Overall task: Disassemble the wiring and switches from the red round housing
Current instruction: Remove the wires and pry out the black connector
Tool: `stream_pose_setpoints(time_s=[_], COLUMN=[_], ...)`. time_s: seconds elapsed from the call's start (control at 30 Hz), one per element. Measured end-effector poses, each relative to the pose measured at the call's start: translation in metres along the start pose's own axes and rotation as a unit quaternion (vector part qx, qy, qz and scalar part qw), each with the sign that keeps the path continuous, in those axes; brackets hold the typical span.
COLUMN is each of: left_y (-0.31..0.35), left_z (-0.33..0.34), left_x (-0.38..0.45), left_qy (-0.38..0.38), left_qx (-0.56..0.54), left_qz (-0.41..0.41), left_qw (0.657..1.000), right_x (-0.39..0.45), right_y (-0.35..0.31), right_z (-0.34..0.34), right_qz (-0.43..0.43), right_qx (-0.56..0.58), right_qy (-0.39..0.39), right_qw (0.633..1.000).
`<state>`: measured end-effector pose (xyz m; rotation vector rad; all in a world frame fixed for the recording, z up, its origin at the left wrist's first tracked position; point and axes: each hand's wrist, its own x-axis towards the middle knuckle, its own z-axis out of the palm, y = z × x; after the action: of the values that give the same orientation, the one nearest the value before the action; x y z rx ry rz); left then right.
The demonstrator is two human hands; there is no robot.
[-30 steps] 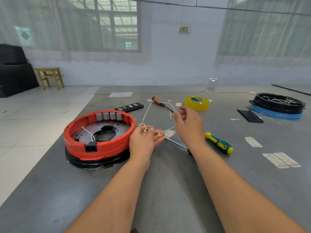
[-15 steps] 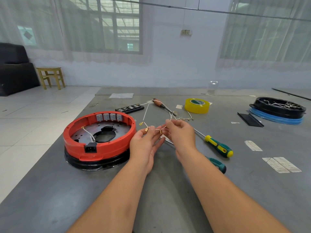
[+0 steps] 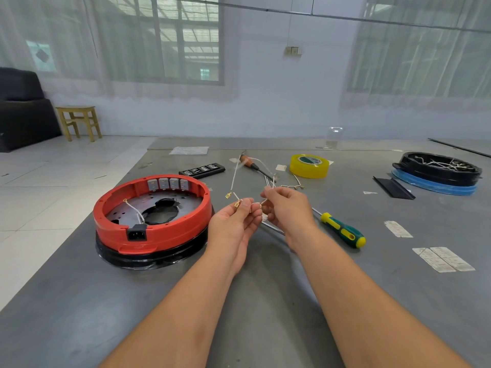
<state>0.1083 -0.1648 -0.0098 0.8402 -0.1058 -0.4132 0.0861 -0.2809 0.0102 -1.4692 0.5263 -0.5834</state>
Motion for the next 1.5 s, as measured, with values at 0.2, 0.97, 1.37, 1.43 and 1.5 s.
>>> stream_pose_setpoints(time_s=[0.2, 0.97, 1.37, 1.43, 1.5], left_y=[0.006, 0.003, 0.005, 0.005, 0.004], left_z=[-0.006, -0.003, -0.01, -0.011, -0.011], left_x=[0.002, -0.003, -0.002, -0.002, -0.001], left_qy=[-0.005, 0.06, 0.02, 0.018, 0.014], left_qx=[-0.042, 0.085, 0.049, 0.011, -0.011], left_qz=[-0.016, -0.031, -0.018, -0.007, 0.01], left_qw=[0.999, 0.994, 0.998, 1.0, 1.0], right_x=[-0.004, 0.003, 0.001, 0.0, -0.002], right_y=[-0.006, -0.016, -0.023, -0.025, -0.027], right_z=[0.0, -0.035, -0.035, -0.033, -0.034], right_qz=[-0.002, -0.036, -0.008, 0.015, 0.035], right_qx=[-0.036, -0.111, -0.064, -0.033, -0.019], right_qy=[-0.085, -0.211, -0.178, -0.183, -0.211], right_qw=[0.996, 0.97, 0.982, 0.982, 0.977])
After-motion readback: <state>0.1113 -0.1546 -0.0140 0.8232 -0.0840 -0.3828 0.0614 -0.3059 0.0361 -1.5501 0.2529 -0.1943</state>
